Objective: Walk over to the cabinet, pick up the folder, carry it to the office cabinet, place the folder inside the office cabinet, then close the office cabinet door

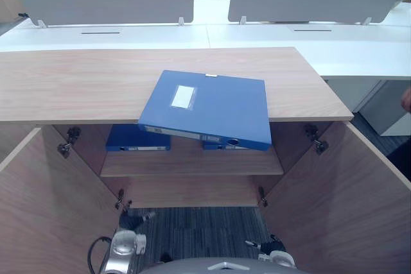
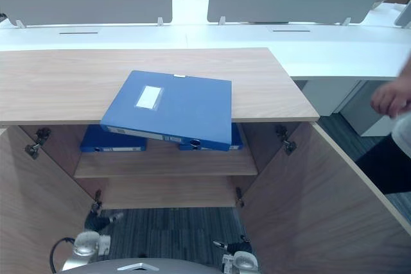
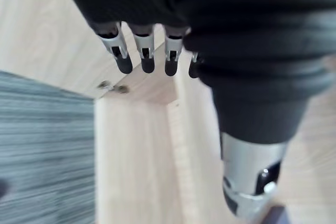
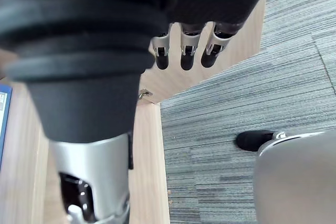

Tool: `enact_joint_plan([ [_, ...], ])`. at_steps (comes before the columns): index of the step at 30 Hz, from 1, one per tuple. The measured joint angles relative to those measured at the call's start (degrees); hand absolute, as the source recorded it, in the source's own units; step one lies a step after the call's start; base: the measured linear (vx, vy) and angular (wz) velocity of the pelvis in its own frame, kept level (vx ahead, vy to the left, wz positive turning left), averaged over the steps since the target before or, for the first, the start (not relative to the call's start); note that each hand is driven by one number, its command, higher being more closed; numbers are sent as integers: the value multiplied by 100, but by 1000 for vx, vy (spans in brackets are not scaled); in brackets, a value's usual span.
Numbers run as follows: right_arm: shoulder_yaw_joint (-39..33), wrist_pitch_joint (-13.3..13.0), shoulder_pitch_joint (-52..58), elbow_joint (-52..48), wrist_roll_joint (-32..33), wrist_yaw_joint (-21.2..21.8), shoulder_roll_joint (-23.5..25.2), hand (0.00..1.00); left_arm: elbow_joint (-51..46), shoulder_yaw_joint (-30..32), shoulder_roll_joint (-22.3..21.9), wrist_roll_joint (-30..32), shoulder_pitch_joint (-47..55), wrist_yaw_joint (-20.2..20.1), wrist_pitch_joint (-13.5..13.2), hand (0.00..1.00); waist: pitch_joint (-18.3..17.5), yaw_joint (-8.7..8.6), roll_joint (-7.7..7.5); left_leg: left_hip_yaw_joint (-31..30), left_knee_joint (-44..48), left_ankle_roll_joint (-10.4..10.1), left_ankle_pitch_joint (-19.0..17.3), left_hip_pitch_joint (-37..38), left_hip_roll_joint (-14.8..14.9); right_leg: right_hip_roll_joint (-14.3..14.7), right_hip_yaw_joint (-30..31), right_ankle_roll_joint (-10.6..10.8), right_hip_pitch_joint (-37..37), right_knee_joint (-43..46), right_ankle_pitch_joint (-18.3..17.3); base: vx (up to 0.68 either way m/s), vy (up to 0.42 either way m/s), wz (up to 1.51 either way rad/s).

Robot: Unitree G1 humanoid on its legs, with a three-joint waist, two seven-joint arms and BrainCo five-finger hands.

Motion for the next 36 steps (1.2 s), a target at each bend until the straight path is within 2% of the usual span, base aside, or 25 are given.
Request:
enact_joint_plan([
  [2,71,0,28,-45,-6,-3,-9,0,-685,162,50,1,12,102,-49,0,-1,5,3,-13,0,-2,-3,48,0,0,-8,-7,54,2,-13,0,1,2],
  [8,325,-3,118,-211,-218,7,-58,0,-1835,380,91,-45,122,251,-85,0,-15,5,2,-13,1,-9,-46,189,0,-1,-14,-13,207,-10,-60,0,0,0],
  [15,452,15,167,-200,-440,37,-133,0,-2777,457,95,-87,170,350,-227,0,-121,0,-7,-1,1,5,-73,407,9,7,-5,-15,422,-37,-101,4,0,0],
  [21,654,41,275,-183,-452,59,-236,0,-3101,421,152,42,160,338,-280,0,-150,-36,-2,20,0,-7,-94,517,13,7,3,-9,535,-64,-115,-2,-1,-1],
  [23,659,75,327,-173,-456,67,-244,0,-3378,284,298,160,133,294,-286,0,-157,-61,-4,25,0,-55,-126,517,20,10,2,-9,532,-61,-114,0,0,0],
  [24,659,97,332,-145,-457,67,-254,0,-3461,258,389,187,106,264,-276,0,-150,-56,57,27,1,-57,-127,513,21,10,3,-9,529,-63,-114,0,0,0],
  [25,659,101,385,-22,-465,96,-285,0,-3771,292,791,266,-51,156,-235,0,-201,-23,52,29,1,-67,-133,488,31,15,16,-1,503,-60,-107,0,0,0],
  [26,662,119,441,39,-464,193,-293,0,-4380,527,1498,260,-209,111,-268,0,-264,-8,-60,30,1,-69,-129,476,49,29,13,-1,478,-38,-111,4,-13,-3],
  [27,674,120,481,46,-464,233,-297,0,-4659,632,1832,221,-187,83,-340,0,-262,-15,-58,34,2,-70,-127,471,58,33,17,4,458,-2,-116,20,-21,-7],
  [28,695,116,559,67,-446,257,-313,0,-5130,899,2347,147,-129,117,-646,0,-261,-1,-55,48,2,-62,-123,467,63,40,13,4,410,64,-125,31,-13,-6],
  [29,712,120,570,84,-453,261,-339,0,-5405,1004,2498,153,-34,110,-871,0,-267,17,-50,48,2,-30,-105,481,48,23,18,1,419,64,-128,35,0,-3],
  [30,723,125,570,89,-456,269,-372,0,-5640,1009,2467,187,30,90,-1003,0,-278,35,-25,46,2,-21,-110,481,19,3,19,3,425,56,-127,36,25,5],
  [31,773,122,568,88,-459,278,-400,0,-5774,917,2247,296,157,46,-1164,0,-297,62,-37,22,2,-7,-121,487,-10,-19,15,1,454,40,-129,19,32,9],
  [32,777,122,564,89,-459,287,-395,0,-5767,808,2174,377,196,15,-1212,0,-286,83,-14,3,1,-15,-129,486,-17,-27,2,-17,467,34,-145,2,28,14],
  [36,781,81,504,91,-459,315,-371,0,-5628,484,2118,616,334,-74,-1187,0,-296,80,-58,-45,0,-44,-139,492,-1,-8,-33,-20,490,35,-171,-22,-5,5],
])
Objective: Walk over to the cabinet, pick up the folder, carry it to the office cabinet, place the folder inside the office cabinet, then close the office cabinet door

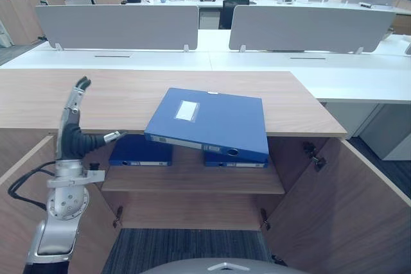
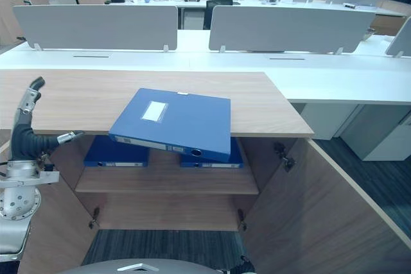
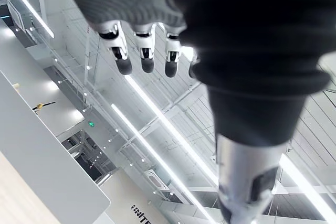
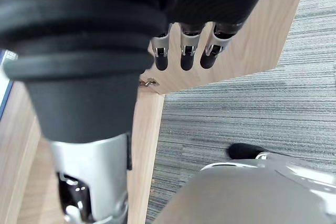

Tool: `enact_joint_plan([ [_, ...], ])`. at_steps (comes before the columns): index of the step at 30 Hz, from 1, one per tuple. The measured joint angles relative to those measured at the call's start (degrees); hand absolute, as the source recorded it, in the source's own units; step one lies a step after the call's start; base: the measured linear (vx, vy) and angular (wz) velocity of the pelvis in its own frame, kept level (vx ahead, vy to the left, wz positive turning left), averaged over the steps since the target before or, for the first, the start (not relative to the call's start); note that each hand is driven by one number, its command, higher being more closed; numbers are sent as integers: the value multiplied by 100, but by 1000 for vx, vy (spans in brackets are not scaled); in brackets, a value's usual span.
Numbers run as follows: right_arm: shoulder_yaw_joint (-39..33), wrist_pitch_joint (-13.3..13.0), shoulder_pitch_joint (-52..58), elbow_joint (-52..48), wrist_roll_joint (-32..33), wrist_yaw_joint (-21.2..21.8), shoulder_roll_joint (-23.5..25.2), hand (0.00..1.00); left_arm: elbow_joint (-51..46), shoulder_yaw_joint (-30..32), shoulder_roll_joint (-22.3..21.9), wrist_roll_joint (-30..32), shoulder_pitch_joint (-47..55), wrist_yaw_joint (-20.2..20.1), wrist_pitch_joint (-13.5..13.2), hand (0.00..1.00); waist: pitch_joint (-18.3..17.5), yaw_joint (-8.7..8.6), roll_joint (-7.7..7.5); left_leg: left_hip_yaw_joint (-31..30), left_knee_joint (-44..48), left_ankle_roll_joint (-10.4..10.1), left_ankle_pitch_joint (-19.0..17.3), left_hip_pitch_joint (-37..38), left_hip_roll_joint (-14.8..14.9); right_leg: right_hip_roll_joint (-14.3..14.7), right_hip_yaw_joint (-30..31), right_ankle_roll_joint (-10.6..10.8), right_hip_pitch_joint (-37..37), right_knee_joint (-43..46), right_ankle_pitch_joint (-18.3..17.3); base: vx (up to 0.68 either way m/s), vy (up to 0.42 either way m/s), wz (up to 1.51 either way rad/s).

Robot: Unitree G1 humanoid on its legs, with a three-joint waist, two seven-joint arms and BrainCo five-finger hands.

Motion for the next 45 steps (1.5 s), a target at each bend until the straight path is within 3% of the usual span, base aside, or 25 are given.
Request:
enact_joint_plan([
  [15,100,-5,-5,65,2,-14,-12,0,152,-1645,53,582,-767,-491,-16,0,-14,-149,-34,19,0,2,-12,-7,-3,7,38,-16,-12,-43,-8,0,0,0],
  [23,110,-8,-101,150,5,-33,-11,0,443,-2573,265,1873,-1161,-552,0,0,-37,-237,-67,42,1,11,-20,-35,-3,9,56,-31,-48,-58,-19,0,0,0],
  [29,113,-10,-128,155,8,-44,-11,0,825,-3106,265,3136,-1643,-290,87,0,-42,-319,-57,43,1,11,-21,-38,-4,10,57,-39,-54,-58,-24,0,0,0],
  [35,104,-78,-135,156,29,-48,-11,0,945,-3320,212,3827,-1776,-88,270,0,-47,-365,-55,61,1,13,-19,-101,-3,10,69,-39,-135,-53,-24,0,0,-1],
  [45,89,-73,-133,159,111,-43,-8,0,1383,-3329,-147,4207,-1784,-85,574,0,-46,-382,-51,59,2,12,-21,-118,-7,8,61,-40,-145,-57,-24,0,0,0],
])
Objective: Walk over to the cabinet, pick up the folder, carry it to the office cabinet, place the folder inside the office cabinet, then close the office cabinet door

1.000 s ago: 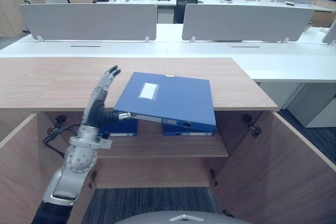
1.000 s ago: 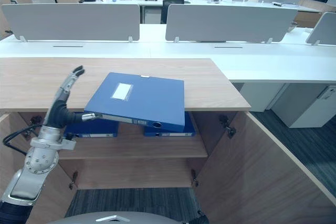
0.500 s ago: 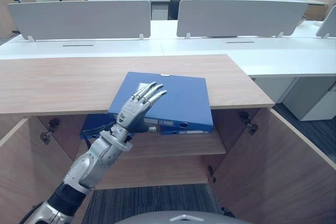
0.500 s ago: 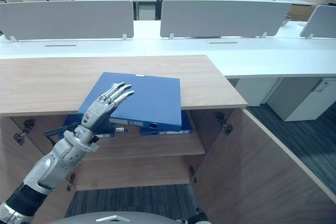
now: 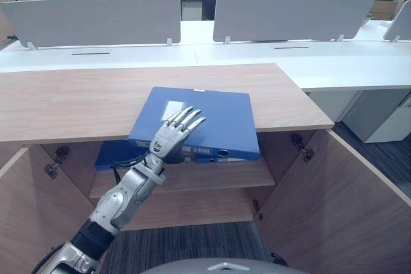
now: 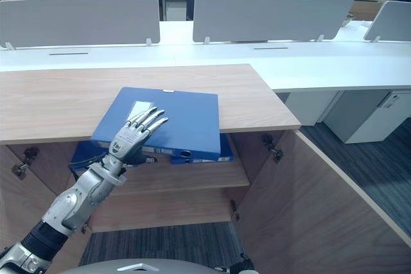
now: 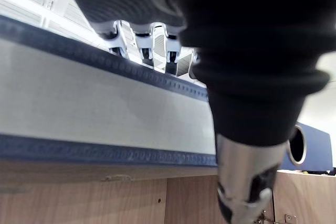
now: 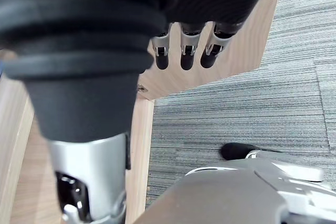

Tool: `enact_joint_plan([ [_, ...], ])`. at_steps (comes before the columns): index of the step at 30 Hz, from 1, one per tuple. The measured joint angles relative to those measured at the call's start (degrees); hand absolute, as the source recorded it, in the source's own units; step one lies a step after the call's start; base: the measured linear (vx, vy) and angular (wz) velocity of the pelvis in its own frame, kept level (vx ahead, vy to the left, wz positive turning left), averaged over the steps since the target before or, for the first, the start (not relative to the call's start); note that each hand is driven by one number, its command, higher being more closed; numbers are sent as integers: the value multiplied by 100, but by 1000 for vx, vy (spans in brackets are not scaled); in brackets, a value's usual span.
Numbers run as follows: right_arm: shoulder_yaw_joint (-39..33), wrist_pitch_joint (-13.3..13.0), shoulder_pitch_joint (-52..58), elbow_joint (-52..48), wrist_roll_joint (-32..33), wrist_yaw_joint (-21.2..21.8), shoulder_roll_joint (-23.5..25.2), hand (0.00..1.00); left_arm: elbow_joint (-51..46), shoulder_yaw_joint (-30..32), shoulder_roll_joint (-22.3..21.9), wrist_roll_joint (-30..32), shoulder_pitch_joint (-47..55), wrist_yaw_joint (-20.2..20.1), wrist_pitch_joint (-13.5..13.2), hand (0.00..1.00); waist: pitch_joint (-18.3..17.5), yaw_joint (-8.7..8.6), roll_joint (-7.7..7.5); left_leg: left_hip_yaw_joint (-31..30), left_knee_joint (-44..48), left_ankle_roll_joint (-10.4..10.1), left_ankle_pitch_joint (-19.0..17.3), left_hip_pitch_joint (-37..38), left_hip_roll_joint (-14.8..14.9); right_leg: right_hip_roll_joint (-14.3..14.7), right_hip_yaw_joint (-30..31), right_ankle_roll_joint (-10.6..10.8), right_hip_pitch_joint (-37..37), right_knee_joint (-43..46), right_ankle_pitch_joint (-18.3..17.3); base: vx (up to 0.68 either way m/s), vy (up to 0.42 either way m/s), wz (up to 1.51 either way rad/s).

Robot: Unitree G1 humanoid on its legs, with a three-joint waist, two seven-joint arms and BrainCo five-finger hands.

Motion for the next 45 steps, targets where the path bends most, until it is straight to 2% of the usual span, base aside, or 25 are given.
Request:
enact_joint_plan([
  [3,-14,1,-1,-1,4,1,1,0,197,0,-76,76,-4,0,64,0,-1,-15,11,0,0,0,0,0,0,0,-1,0,0,-1,0,0,0,0],
  [4,-49,1,-1,-1,9,6,7,0,267,0,-85,133,-4,-2,118,100,1,-21,15,0,0,0,0,-6,1,0,-1,-1,-4,-4,-1,0,0,0],
  [12,-112,25,12,-1,173,36,14,0,485,107,-191,427,-160,129,230,100,1,-46,22,0,-1,0,-1,-37,1,0,-4,-1,-25,-19,-1,0,0,0],
  [17,-258,28,10,-2,196,44,31,0,727,408,-195,562,-488,226,329,100,0,-117,26,1,-1,-2,-4,-48,2,3,-3,-1,-26,-42,0,0,0,0],
  [24,-295,27,7,-6,468,44,31,0,765,769,-196,381,-564,239,370,100,-7,-115,49,49,-1,-13,-40,-41,12,10,22,1,-26,-76,1,0,0,-3],
  [32,-314,25,-2,-30,629,41,37,0,-244,943,-210,-319,1,194,274,100,-2,-106,59,97,0,-23,-87,-12,11,13,99,3,-19,-91,3,1,0,-4],
  [35,-263,17,13,-33,634,27,55,0,-1001,926,-466,-864,305,177,119,100,-8,-84,61,140,3,-25,-87,3,23,14,173,59,-33,-42,39,2,-13,-6],
  [39,-85,-6,85,-244,649,-10,45,0,-1862,711,-1078,-1920,615,146,-155,100,-43,-35,97,254,0,-27,-86,-18,50,31,328,49,-210,136,25,-50,-7,-15],
  [45,48,-31,264,-683,674,-54,44,0,-2316,578,-1318,-3050,938,120,-335,100,-128,-5,103,329,-2,-3,-58,-46,66,29,446,35,-359,256,-35,-69,-5,-7],
])
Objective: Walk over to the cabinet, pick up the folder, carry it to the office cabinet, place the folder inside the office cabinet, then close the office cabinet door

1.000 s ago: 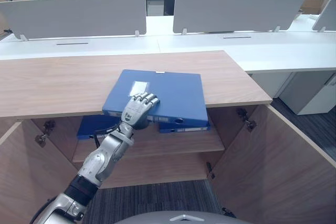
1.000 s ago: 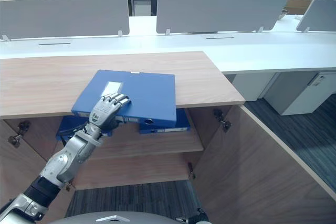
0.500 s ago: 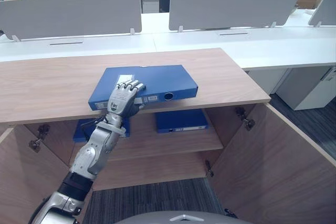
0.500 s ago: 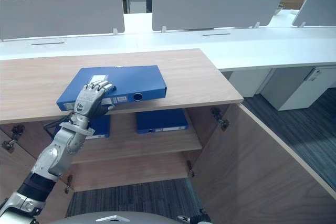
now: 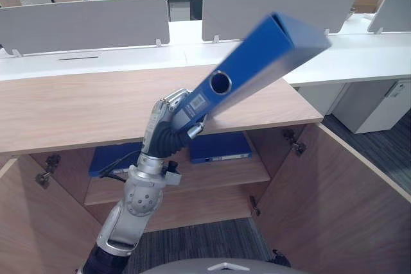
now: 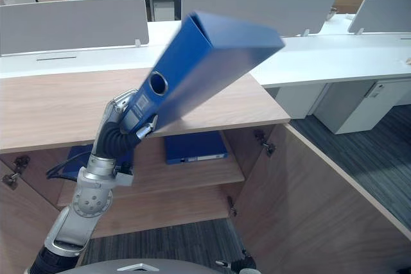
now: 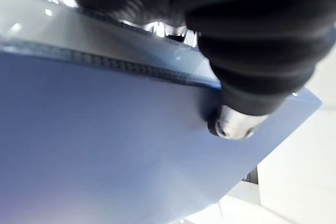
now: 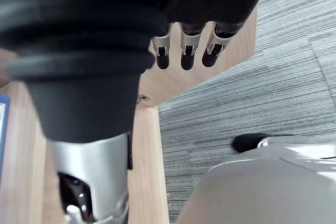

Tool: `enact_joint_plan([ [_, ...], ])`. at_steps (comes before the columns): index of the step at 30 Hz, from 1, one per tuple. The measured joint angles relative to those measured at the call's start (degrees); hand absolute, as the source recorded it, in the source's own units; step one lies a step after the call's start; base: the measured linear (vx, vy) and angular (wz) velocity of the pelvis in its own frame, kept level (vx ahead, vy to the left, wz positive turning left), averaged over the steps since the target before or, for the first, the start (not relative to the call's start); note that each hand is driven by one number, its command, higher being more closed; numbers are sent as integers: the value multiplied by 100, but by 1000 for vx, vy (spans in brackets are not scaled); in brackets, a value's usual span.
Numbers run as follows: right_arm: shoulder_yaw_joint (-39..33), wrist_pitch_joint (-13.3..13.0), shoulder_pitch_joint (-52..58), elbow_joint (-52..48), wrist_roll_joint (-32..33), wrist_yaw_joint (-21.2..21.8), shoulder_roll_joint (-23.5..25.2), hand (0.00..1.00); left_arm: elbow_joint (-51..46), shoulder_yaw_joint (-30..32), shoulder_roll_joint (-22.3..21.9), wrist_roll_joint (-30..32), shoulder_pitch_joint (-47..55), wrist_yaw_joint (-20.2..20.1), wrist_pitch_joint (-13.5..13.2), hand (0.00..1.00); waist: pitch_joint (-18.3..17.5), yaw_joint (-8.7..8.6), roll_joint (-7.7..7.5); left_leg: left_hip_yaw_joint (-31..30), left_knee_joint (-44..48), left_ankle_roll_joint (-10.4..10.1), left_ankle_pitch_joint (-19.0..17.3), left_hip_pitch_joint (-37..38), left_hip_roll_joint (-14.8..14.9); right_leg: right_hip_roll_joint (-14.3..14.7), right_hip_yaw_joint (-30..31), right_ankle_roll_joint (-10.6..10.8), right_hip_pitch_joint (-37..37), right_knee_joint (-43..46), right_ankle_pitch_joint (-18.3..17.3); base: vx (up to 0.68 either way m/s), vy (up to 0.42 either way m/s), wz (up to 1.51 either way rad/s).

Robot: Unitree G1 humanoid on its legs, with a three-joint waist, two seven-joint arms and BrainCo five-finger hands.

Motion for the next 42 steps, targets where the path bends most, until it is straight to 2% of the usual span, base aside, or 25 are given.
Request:
enact_joint_plan([
  [4,145,-122,213,-793,4,-55,68,0,-259,66,-121,-600,185,93,1,100,-54,0,-16,26,1,43,51,-46,-37,-8,15,91,-76,37,65,-46,-1,-3],
  [9,127,-274,537,-2125,196,-133,381,0,-558,335,-436,-1203,565,350,-17,100,-51,31,-23,30,0,60,76,-49,-43,-11,18,75,-82,41,82,-48,-3,0],
  [11,107,-457,726,-2916,395,-188,543,0,-613,488,-541,-1480,802,461,-17,100,-48,26,-25,39,0,26,60,-65,-42,-12,24,66,-109,47,85,-49,-3,-2],
  [18,70,-907,1231,-5037,1054,-197,982,0,-632,601,-669,-1809,1439,483,-19,100,-38,-18,-63,79,0,16,68,-155,-46,-12,70,66,-255,101,96,-9,1,-3],
  [25,76,-1272,1413,-7081,1128,-218,1029,0,-569,715,-810,-1906,1775,449,-18,100,-14,-46,-75,212,1,11,32,-151,-45,-7,178,74,-344,134,101,4,3,-9],
  [32,107,-1408,1157,-8055,1005,-394,980,0,-228,820,-837,-1927,1743,321,-11,100,62,-54,-132,231,3,11,29,-153,-53,-10,205,108,-377,150,124,-4,1,-2],
  [36,152,-1485,535,-8112,995,-437,891,0,-191,856,-823,-1967,1661,242,-10,100,91,-23,-162,253,4,11,29,-161,-57,-9,247,125,-408,154,152,-14,2,-5],
  [39,268,-1489,88,-8111,995,-408,729,0,-189,899,-805,-2046,1444,200,-18,100,171,43,-240,253,4,13,30,-176,-67,-14,261,134,-420,143,171,0,0,0],
  [42,429,-1491,-235,-8094,1000,-275,563,0,-129,965,-751,-2100,1292,83,-47,100,172,59,-257,230,5,28,33,-219,-83,-23,261,144,-433,108,203,10,5,4],
])
